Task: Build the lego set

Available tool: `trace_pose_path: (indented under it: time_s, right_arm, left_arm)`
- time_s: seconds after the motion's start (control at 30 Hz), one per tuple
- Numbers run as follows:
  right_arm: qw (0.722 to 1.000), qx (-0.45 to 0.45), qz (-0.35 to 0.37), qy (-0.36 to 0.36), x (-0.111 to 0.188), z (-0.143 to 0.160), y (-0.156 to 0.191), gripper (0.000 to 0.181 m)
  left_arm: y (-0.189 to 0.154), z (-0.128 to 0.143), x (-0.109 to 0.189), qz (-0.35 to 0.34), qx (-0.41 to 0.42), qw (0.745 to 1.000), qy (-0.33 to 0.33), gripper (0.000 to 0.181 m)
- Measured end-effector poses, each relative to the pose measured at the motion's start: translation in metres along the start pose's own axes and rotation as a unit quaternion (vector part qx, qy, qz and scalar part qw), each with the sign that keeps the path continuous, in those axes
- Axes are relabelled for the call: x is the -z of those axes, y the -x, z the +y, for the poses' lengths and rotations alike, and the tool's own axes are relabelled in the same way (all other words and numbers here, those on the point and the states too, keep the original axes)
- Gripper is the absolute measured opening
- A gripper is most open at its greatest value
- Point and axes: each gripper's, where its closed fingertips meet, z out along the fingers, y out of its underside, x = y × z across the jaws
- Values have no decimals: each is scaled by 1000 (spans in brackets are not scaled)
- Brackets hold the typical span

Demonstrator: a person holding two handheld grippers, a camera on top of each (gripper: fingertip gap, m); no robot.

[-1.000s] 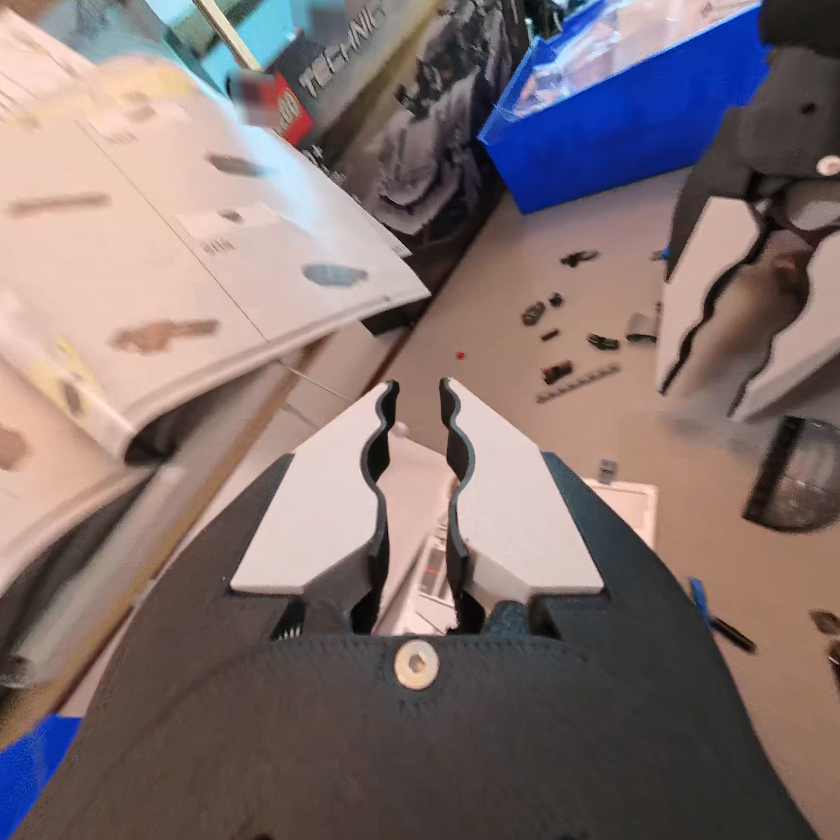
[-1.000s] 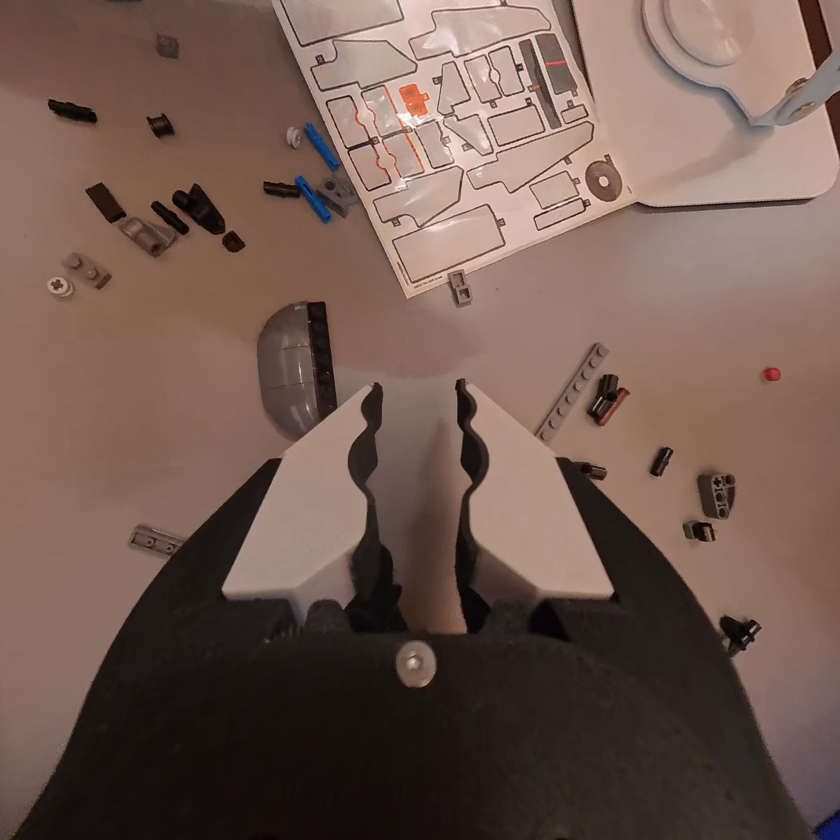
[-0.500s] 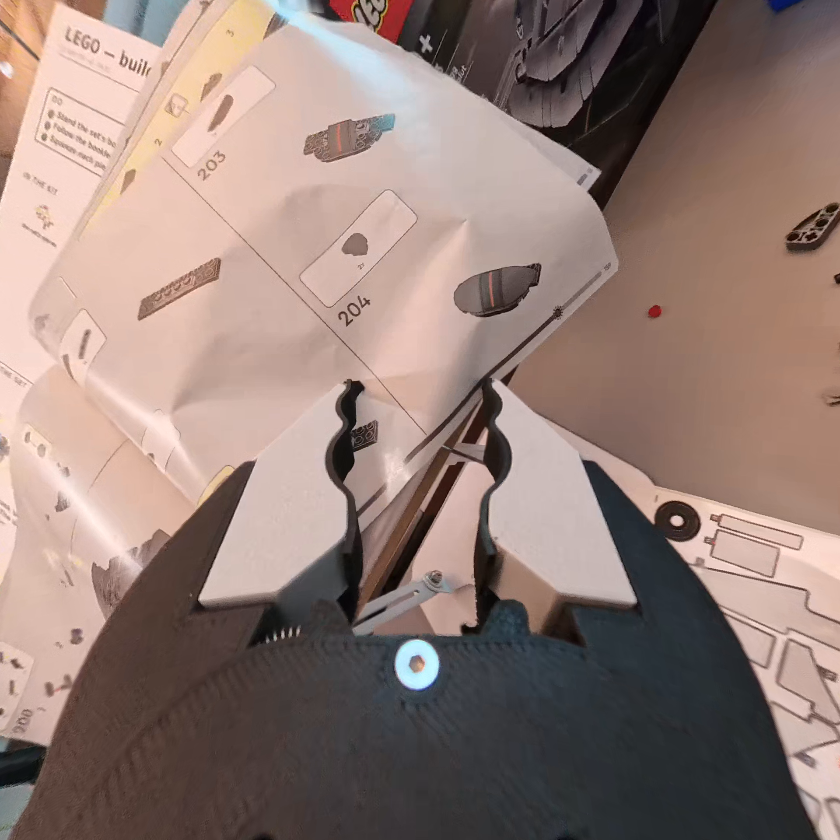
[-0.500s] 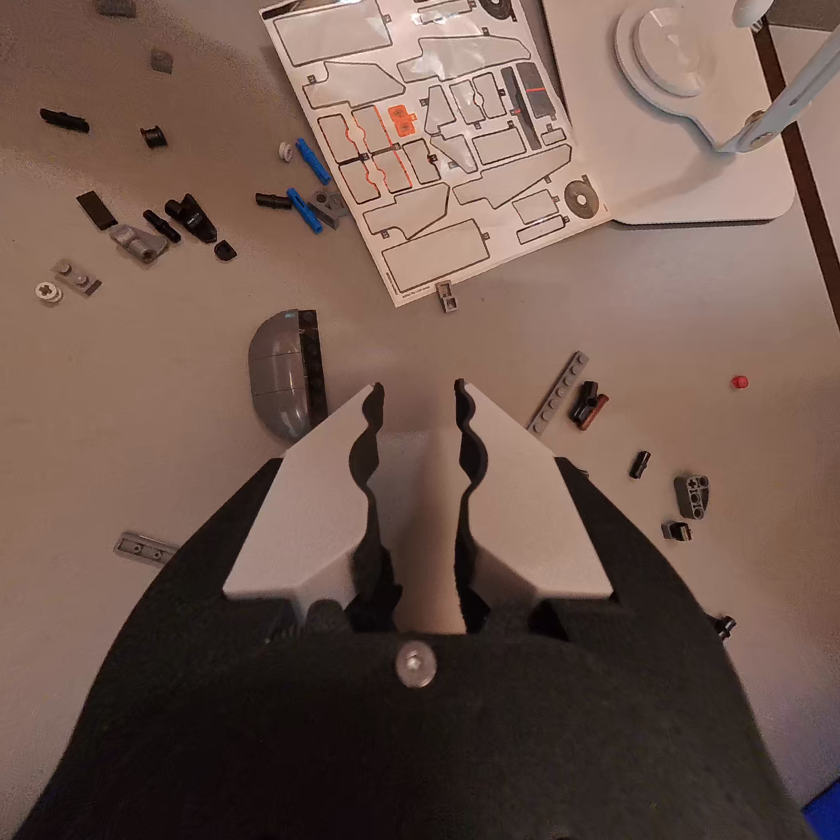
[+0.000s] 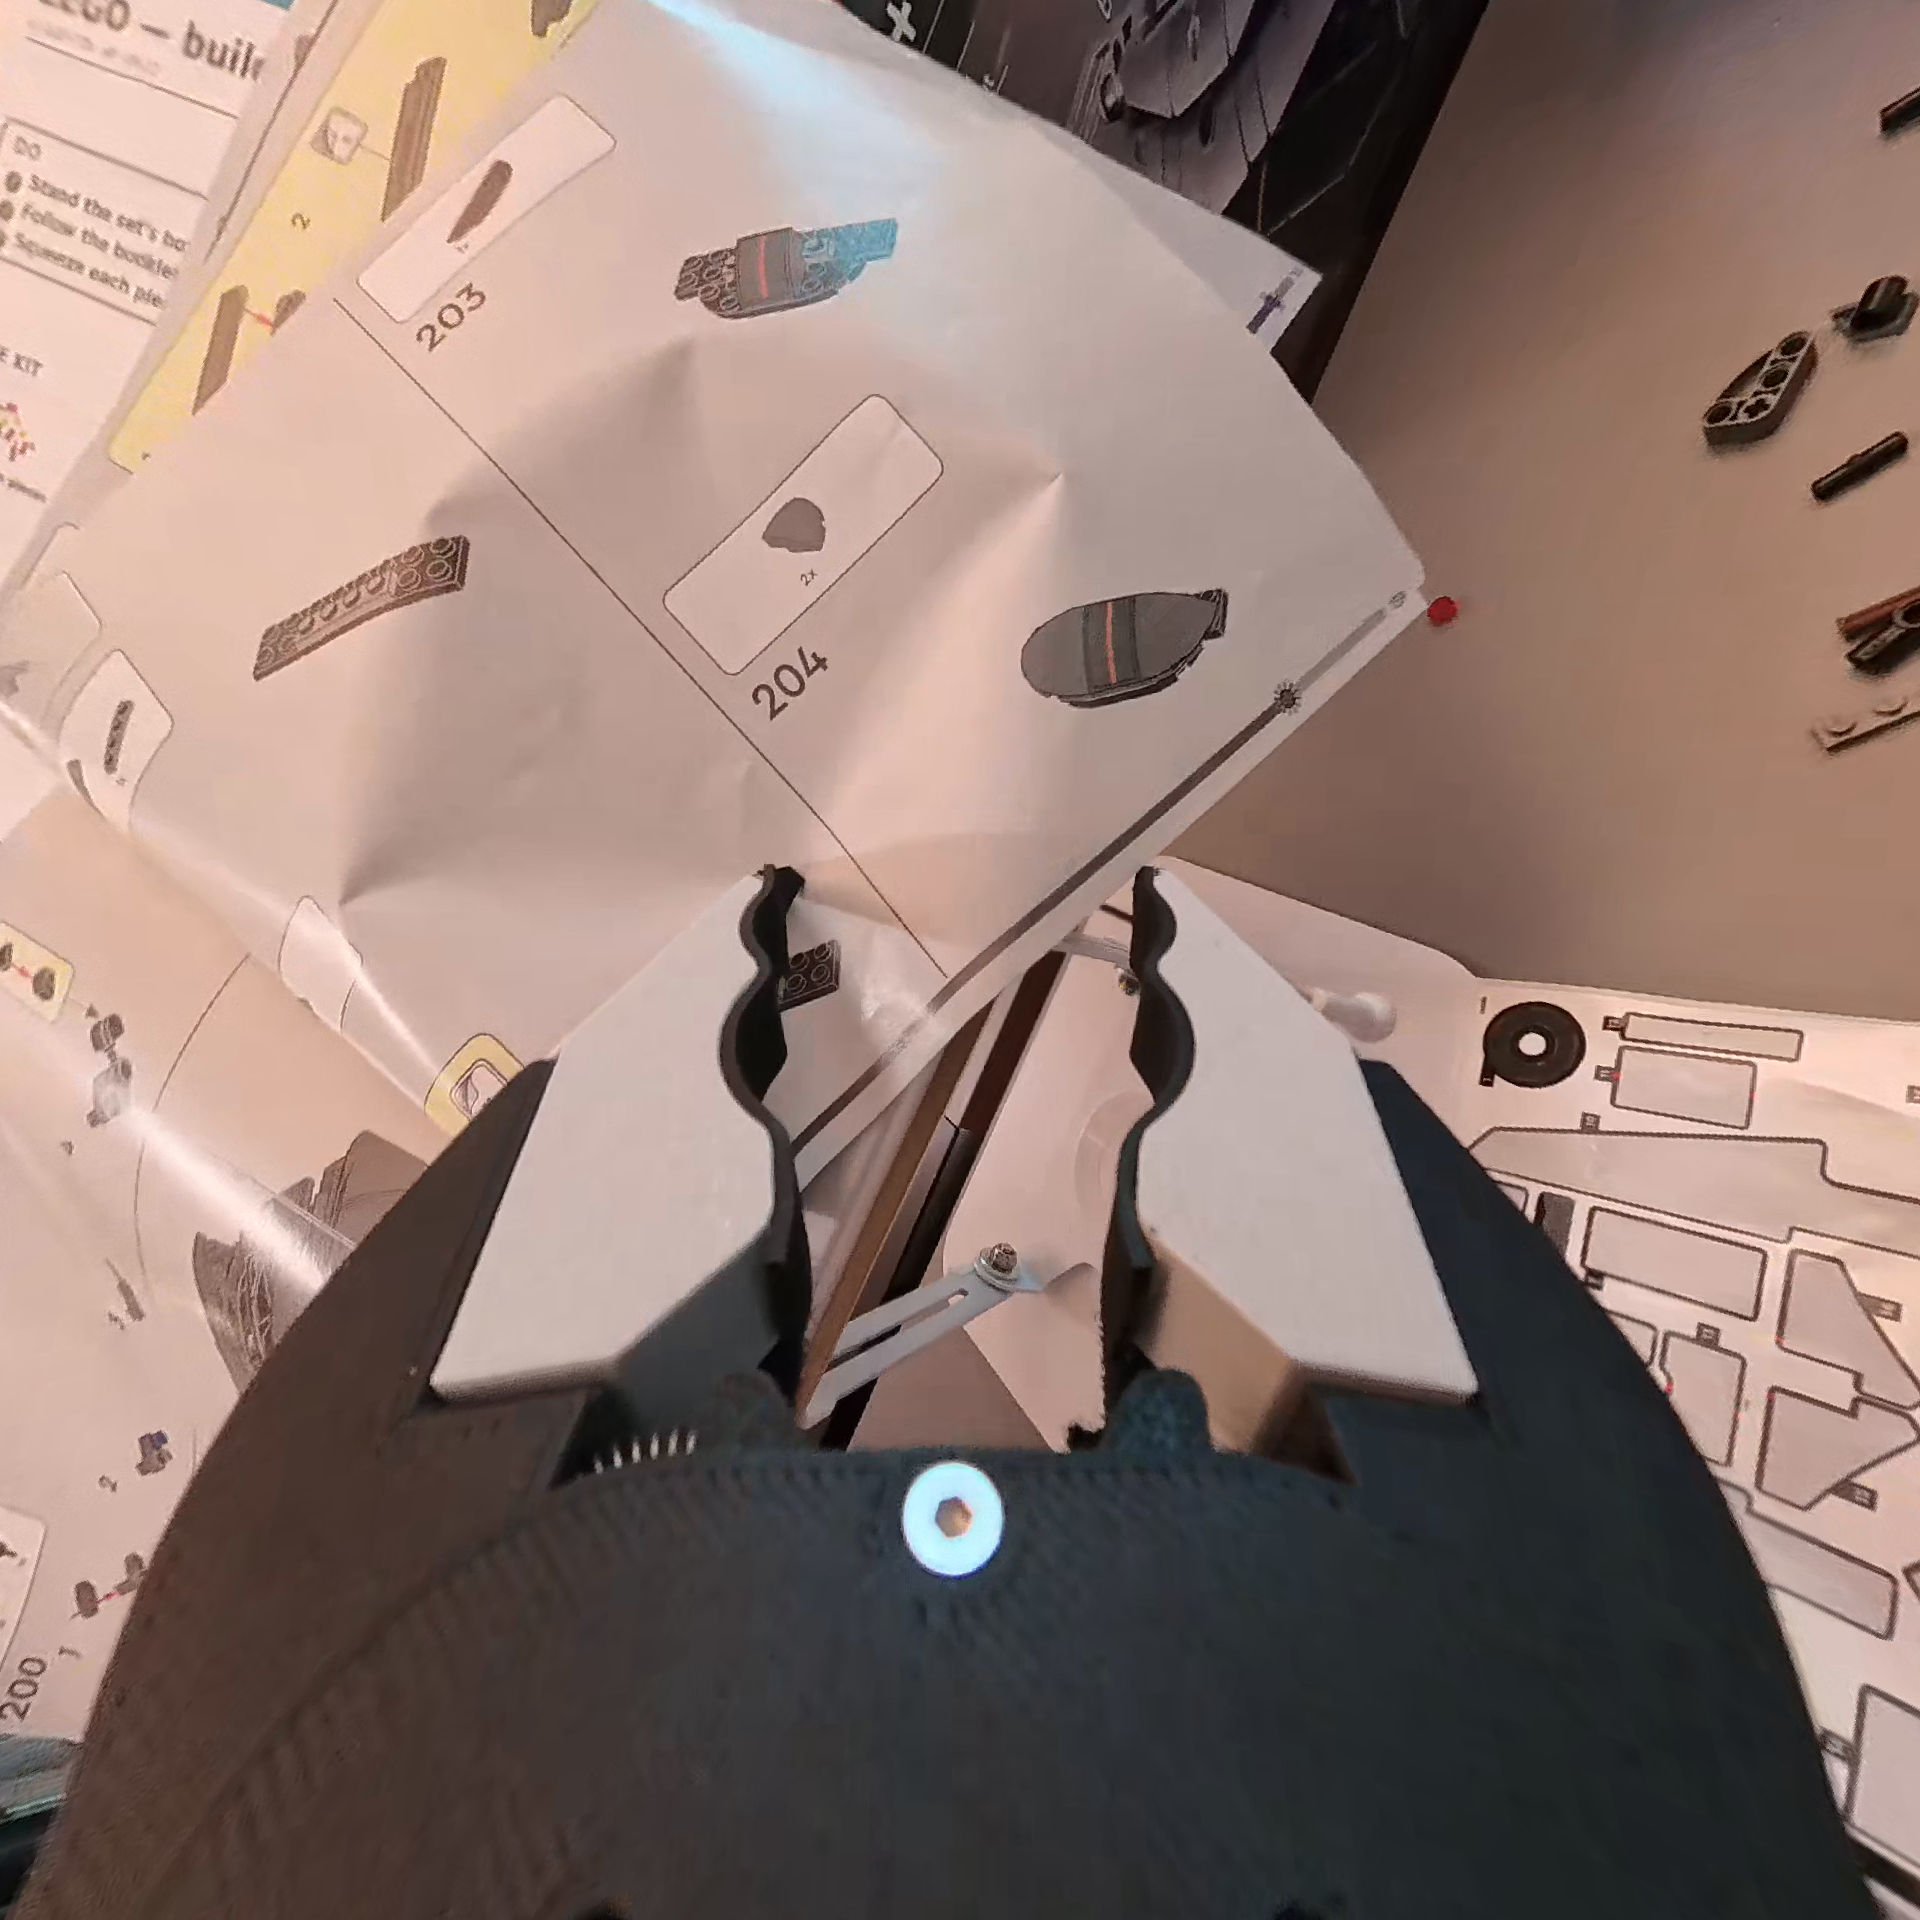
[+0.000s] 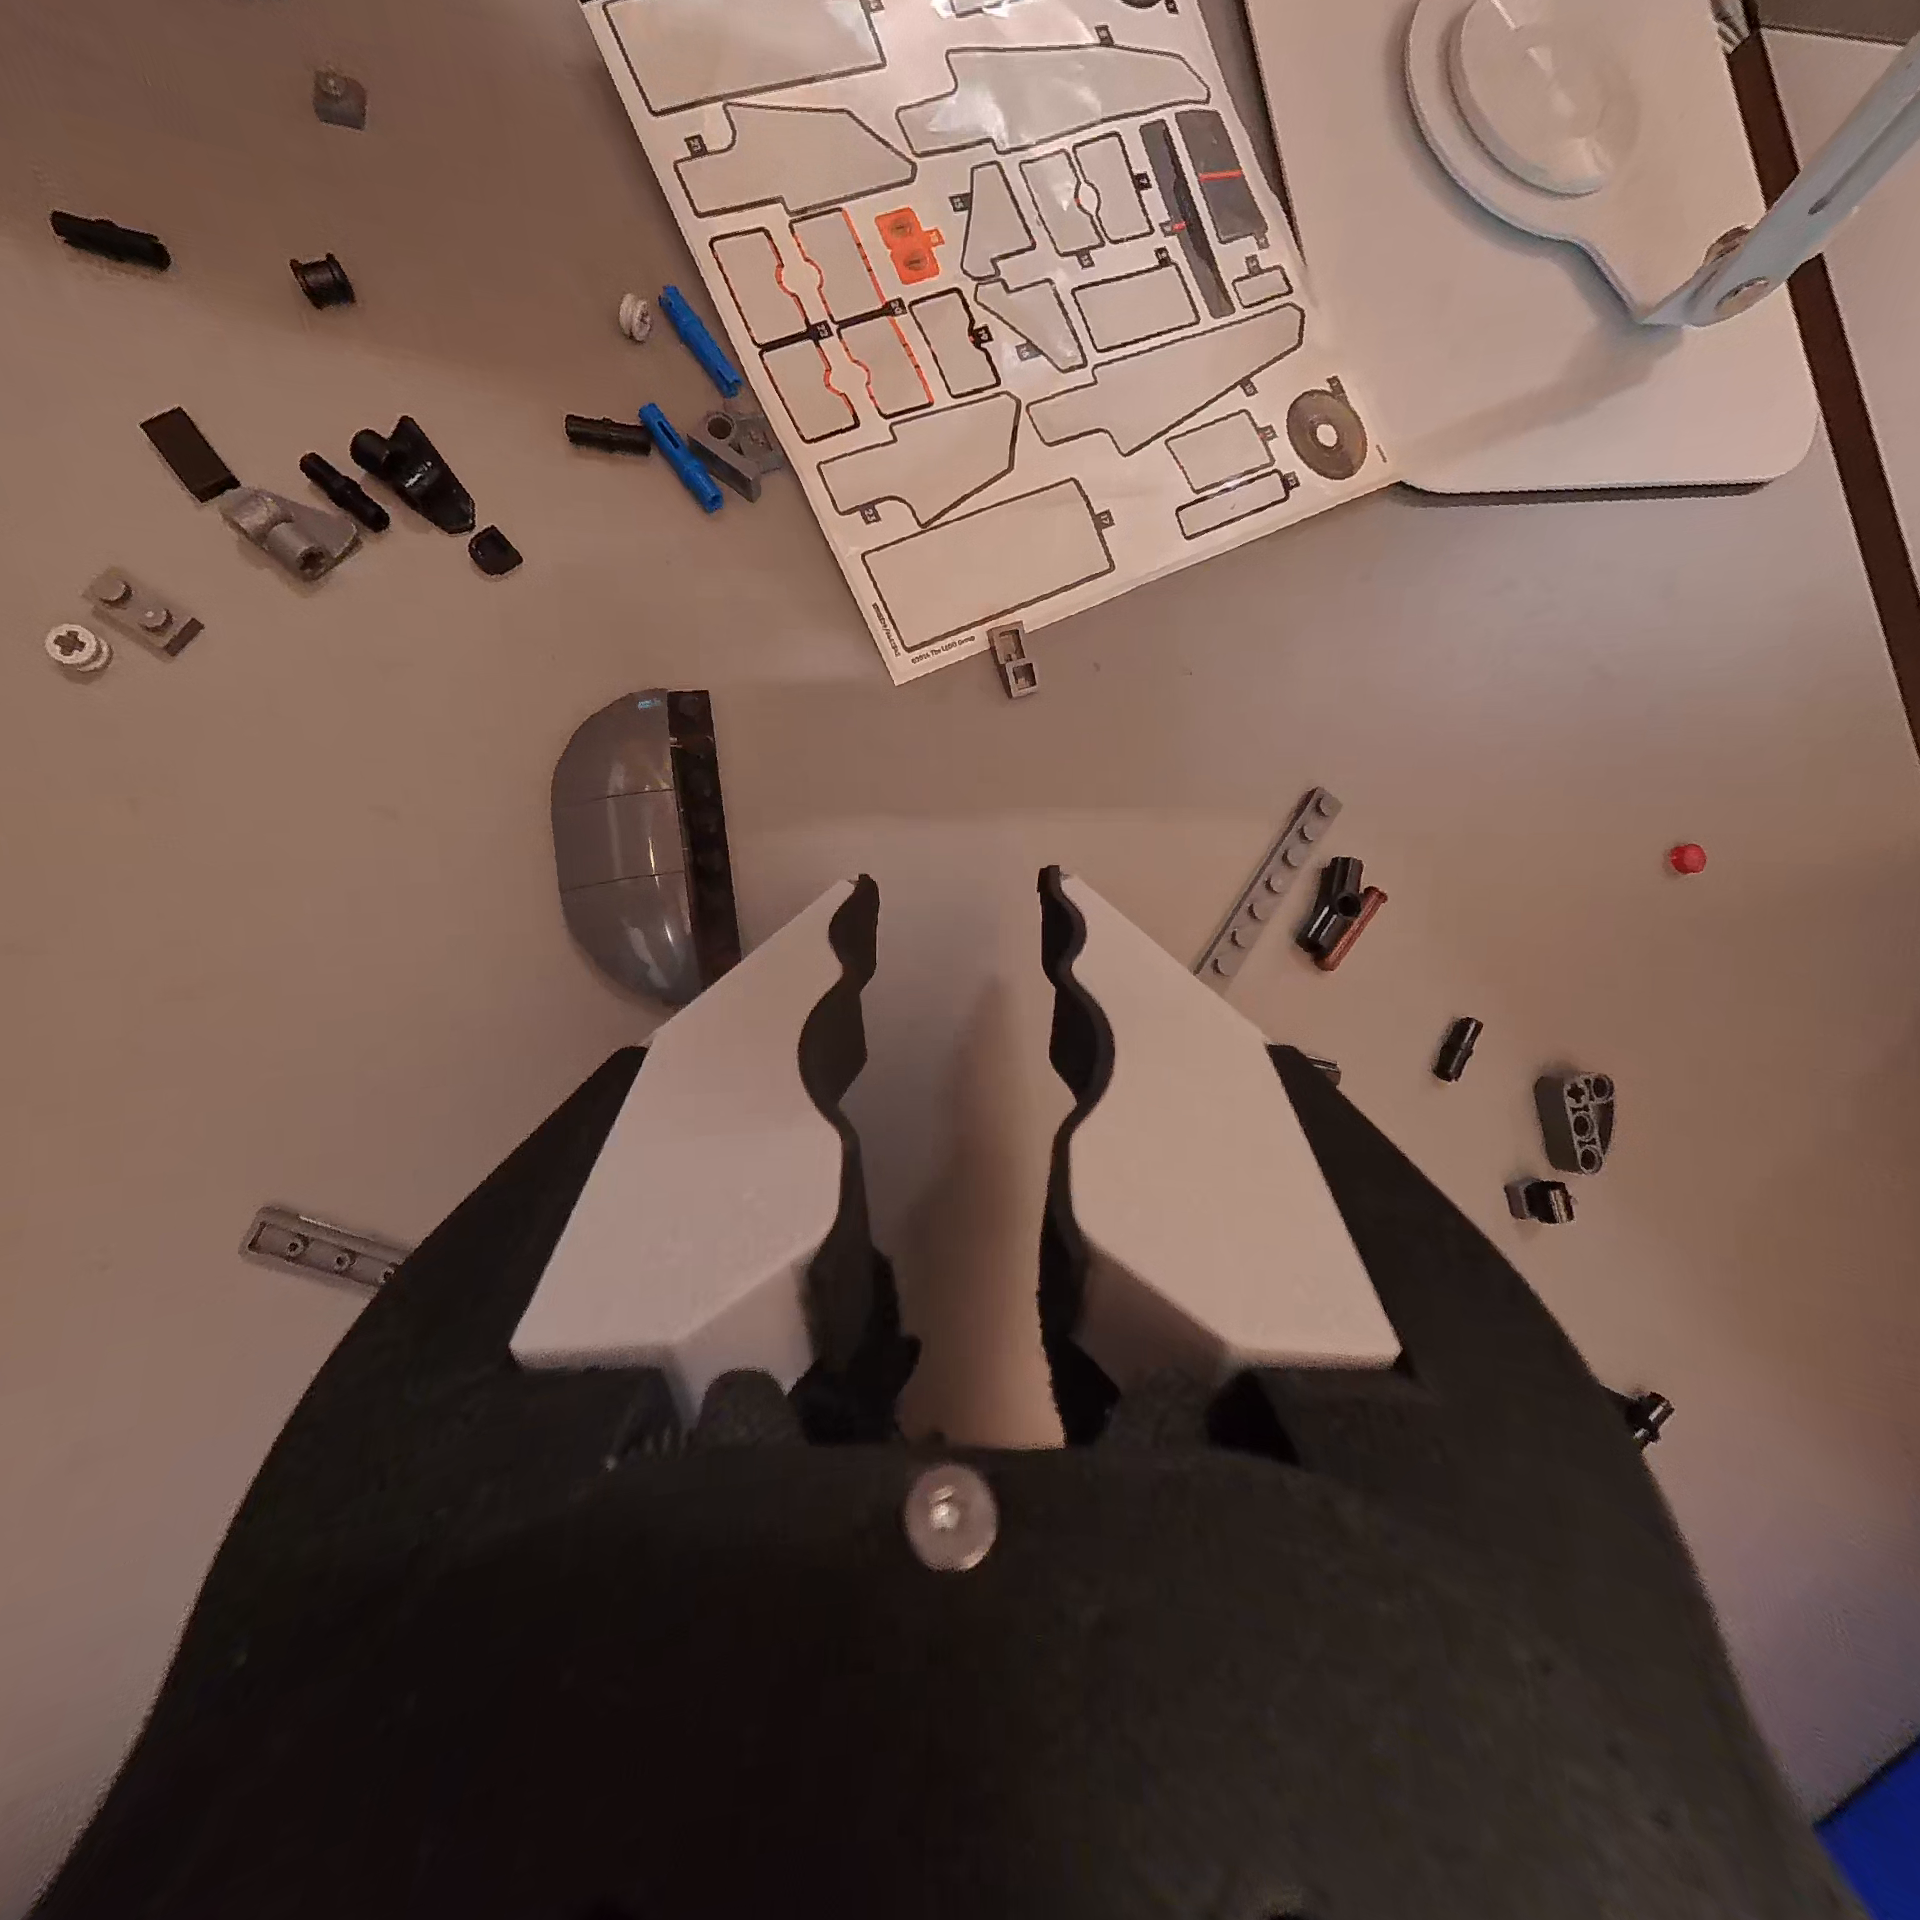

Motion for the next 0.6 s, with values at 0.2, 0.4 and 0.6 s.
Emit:
trace_pose_path:
  time_s: [0.2,0.4,0.6]
  right_arm:
    - [1000,-1,0,0,0,0,0,30]
    - [1000,-1,0,2,0,2,0,30]
    - [1000,-1,0,3,0,2,-1,29]
  left_arm:
    - [-1,3,3,19,20,1000,0,60]
    - [-3,2,5,26,21,999,-8,53]
    - [0,4,9,31,33,999,-8,45]
